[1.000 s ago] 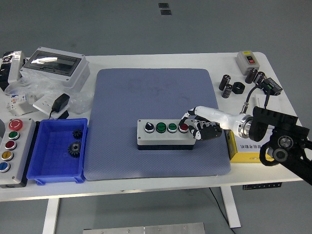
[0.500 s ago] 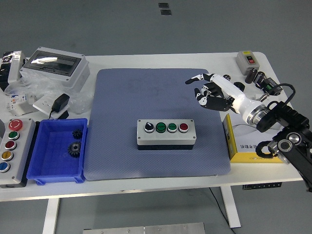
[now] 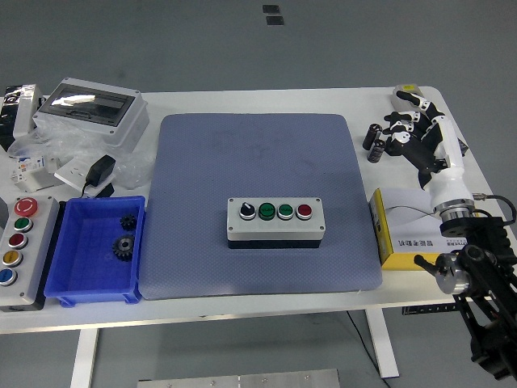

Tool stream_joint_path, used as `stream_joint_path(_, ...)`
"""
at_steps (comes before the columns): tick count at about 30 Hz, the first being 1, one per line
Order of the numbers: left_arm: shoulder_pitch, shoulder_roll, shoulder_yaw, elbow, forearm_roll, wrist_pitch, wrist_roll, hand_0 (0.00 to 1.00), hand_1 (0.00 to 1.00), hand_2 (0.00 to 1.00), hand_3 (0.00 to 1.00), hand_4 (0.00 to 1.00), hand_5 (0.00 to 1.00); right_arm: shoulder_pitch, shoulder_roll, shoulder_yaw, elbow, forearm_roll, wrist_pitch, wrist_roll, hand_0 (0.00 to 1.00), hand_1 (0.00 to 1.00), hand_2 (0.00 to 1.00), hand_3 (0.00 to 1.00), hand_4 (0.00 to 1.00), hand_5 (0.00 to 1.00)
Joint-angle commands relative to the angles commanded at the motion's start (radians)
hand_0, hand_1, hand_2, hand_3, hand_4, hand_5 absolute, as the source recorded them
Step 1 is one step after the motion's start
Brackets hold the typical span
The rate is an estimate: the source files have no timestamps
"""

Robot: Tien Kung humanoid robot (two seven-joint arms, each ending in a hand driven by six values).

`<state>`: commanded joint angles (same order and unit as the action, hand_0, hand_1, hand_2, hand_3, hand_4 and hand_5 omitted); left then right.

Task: Pick up the button,place it on the desk,press the button,press the button

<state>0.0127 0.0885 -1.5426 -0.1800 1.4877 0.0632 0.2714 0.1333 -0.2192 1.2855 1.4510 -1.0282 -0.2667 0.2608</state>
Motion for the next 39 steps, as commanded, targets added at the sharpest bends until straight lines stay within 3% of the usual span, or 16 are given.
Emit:
stream_joint_path(1,-0.001,0.002,0.001,0.0,-0.001,0.0,-0.001,0.626,0.62,0.547,0.594,0.667,0.174,-0.001,0.0,-0.003,-0.004,0.005,-0.001,0.006,0.708,0.701,0.719,0.708,0.719,0.404)
stream_joint_path(6,-0.004,0.011,0.006,0.0,-0.002,-0.001,-0.002,0.626,0.62,0.547,0.594,0.667,0.174,-0.002,-0.006,-0.006,-0.013,0.015,-0.002,0.02,0.708,0.701,0.719,0.708,0.719,0.404)
stream_joint_path(7,-0.005,0.013,0.007,0.0,-0.003,-0.001,-0.002,0.626,0.62,0.551,0.594,0.666,0.176,-0.002,-0.007,-0.005,-0.014,0.016,-0.002,0.022,0.76,0.728,0.741,0.712,0.759,0.495)
stream_joint_path(18,-0.004,0.023,0.008,0.0,0.001,-0.002,-0.001,0.626,0.62,0.55,0.594,0.666,0.178,-0.011,0.0,-0.006,-0.025,0.028,0.004,0.031,0.763,0.733,0.745,0.716,0.775,0.545)
stream_joint_path(19,-0.002,0.023,0.007,0.0,0.001,-0.001,0.0,0.626,0.62,0.55,0.594,0.665,0.182,-0.012,0.0,-0.005,-0.025,0.028,0.005,0.032,0.765,0.737,0.749,0.741,0.826,0.642)
stream_joint_path(31,0.013,0.007,0.004,0.0,-0.001,0.001,0.003,0.626,0.62,0.552,0.596,0.666,0.191,-0.021,0.004,-0.01,-0.022,0.03,0.008,0.036,0.78,0.739,0.751,0.758,0.86,0.692)
stream_joint_path(39,0.014,0.006,-0.003,0.0,0.003,0.002,0.003,0.626,0.62,0.553,0.597,0.667,0.193,-0.022,0.004,-0.003,-0.022,0.032,0.01,0.038,0.791,0.746,0.752,0.755,0.845,0.668)
